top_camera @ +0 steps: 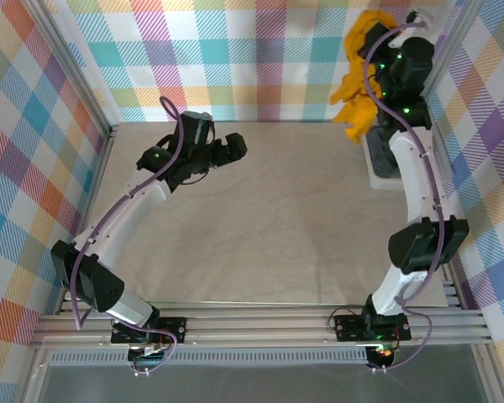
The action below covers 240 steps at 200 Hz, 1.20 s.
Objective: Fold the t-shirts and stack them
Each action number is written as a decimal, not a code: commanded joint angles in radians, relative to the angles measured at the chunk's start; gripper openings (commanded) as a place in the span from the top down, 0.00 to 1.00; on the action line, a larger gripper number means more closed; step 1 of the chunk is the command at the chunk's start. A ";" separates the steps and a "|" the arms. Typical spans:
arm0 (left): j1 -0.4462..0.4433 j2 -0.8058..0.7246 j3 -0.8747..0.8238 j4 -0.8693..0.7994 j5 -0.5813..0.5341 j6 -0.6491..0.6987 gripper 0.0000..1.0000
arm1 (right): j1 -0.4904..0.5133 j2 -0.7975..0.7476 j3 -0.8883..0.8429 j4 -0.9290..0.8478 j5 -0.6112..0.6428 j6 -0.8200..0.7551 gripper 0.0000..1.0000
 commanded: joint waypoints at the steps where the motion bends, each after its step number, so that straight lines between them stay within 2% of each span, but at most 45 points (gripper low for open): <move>1: 0.000 -0.010 0.079 -0.174 -0.276 -0.018 0.00 | 0.131 -0.080 -0.032 -0.002 -0.086 -0.094 1.00; 16: 0.006 -0.023 0.091 -0.221 -0.369 -0.036 0.00 | 0.221 -0.121 -0.145 -0.025 -0.086 -0.115 1.00; 40: 0.012 -0.057 0.077 -0.246 -0.445 -0.052 0.00 | 0.402 -0.182 -0.418 -0.045 -0.113 -0.124 1.00; 46: 0.013 -0.067 0.071 -0.249 -0.460 -0.055 0.00 | 0.455 -0.189 -0.488 -0.045 -0.137 -0.126 0.91; 59: 0.015 -0.087 0.052 -0.257 -0.479 -0.062 0.00 | 0.550 -0.195 -0.612 -0.051 -0.213 -0.112 0.59; 64: 0.018 -0.093 0.042 -0.257 -0.478 -0.062 0.00 | 0.577 -0.197 -0.648 -0.062 -0.227 -0.102 0.50; 74: 0.022 -0.104 0.025 -0.266 -0.474 -0.066 0.00 | 0.604 -0.211 -0.717 -0.079 -0.227 -0.059 0.42; 91: 0.036 -0.116 -0.009 -0.286 -0.447 -0.077 0.00 | 0.585 -0.268 -0.834 -0.078 -0.153 0.022 0.32; 114: 0.070 -0.111 -0.066 -0.319 -0.348 -0.090 0.00 | 0.479 -0.299 -0.874 -0.166 -0.145 0.062 0.34; 153: 0.141 -0.058 -0.177 -0.393 -0.148 -0.157 0.02 | 0.310 -0.241 -0.841 -0.404 -0.149 0.075 0.38; 194: 0.152 0.010 -0.355 -0.342 0.074 -0.203 0.18 | 0.261 -0.108 -0.805 -0.516 -0.147 0.067 0.42; 226: 0.155 0.088 -0.414 -0.311 0.064 -0.209 0.19 | 0.264 -0.048 -0.782 -0.530 -0.216 0.075 0.43; 240: 0.159 0.115 -0.424 -0.286 0.040 -0.203 0.20 | 0.300 -0.046 -0.777 -0.549 -0.228 0.064 0.42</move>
